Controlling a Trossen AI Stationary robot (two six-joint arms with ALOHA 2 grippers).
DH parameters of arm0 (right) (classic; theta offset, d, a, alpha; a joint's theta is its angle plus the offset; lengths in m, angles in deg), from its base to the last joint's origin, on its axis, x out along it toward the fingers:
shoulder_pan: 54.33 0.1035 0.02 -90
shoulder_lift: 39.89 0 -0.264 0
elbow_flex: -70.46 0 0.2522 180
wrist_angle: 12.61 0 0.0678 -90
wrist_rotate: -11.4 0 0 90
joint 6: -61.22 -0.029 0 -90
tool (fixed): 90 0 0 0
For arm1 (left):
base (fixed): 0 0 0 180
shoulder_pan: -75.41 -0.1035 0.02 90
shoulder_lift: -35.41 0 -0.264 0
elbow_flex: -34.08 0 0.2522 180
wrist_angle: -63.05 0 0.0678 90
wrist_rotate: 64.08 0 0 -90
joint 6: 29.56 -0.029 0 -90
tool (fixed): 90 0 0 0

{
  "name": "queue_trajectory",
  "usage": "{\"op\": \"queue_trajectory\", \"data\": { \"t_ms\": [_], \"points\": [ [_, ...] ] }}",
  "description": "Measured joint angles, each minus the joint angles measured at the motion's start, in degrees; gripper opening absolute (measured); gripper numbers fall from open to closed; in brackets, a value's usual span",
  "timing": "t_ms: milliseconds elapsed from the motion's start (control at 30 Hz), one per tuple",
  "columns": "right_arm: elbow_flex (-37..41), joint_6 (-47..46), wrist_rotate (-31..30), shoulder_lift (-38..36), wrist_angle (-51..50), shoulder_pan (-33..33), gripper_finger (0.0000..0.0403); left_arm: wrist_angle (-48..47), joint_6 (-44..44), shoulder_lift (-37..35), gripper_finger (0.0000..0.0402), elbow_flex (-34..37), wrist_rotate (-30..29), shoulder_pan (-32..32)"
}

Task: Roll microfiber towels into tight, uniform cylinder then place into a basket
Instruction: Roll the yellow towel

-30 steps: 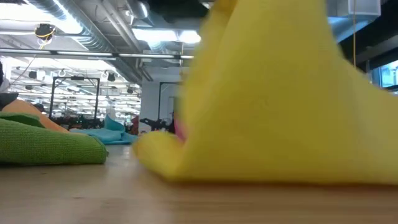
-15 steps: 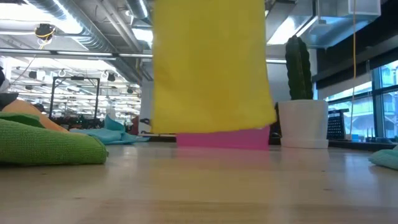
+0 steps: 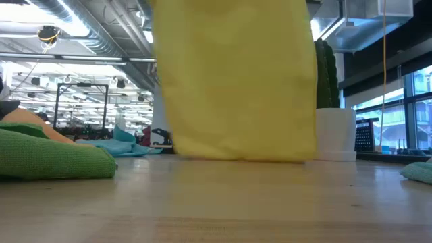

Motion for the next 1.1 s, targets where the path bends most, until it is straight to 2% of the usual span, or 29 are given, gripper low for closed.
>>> {"op": "queue_trajectory", "data": {
  "t_ms": [133,267,533,633,767,833,933,1000,1100],
  "points": [
    [5.2,-8.3,2.7,2.5,1.7,5.2,0.0000,0.1,4.6,4.8,0.0000,0.0,0.0,8.0],
    [11.7,-13.5,6.3,4.8,8.9,10.4,0.0000,0.5,9.6,12.0,0.0000,0.0,0.0,14.9],
    [23.2,-19.4,15.5,9.1,26.5,16.6,0.0000,3.9,16.0,28.7,0.0000,0.0,-1.1,22.6],
    [24.2,-20.8,17.1,9.9,27.6,17.1,0.0000,4.7,17.9,31.4,0.0000,0.0,-3.2,23.4],
    [24.3,-19.3,16.8,9.4,26.8,16.7,0.0000,4.1,17.3,31.1,0.0000,0.0,-6.4,23.2],
    [24.3,-18.0,15.3,8.7,26.0,15.5,0.0000,1.7,16.8,29.6,0.0000,0.0,-9.9,22.5],
    [24.3,-17.8,9.8,8.1,22.8,13.0,0.0000,-4.0,16.6,27.1,0.0000,0.0,-15.1,20.2],
    [24.3,-17.9,6.8,8.1,19.6,10.9,0.0000,-7.0,16.9,25.8,0.0000,0.0,-16.4,18.0],
    [25.2,-18.0,6.0,8.6,17.9,7.2,0.0000,-8.3,15.5,25.2,0.0000,0.0,-16.2,13.7]
  ]
}}
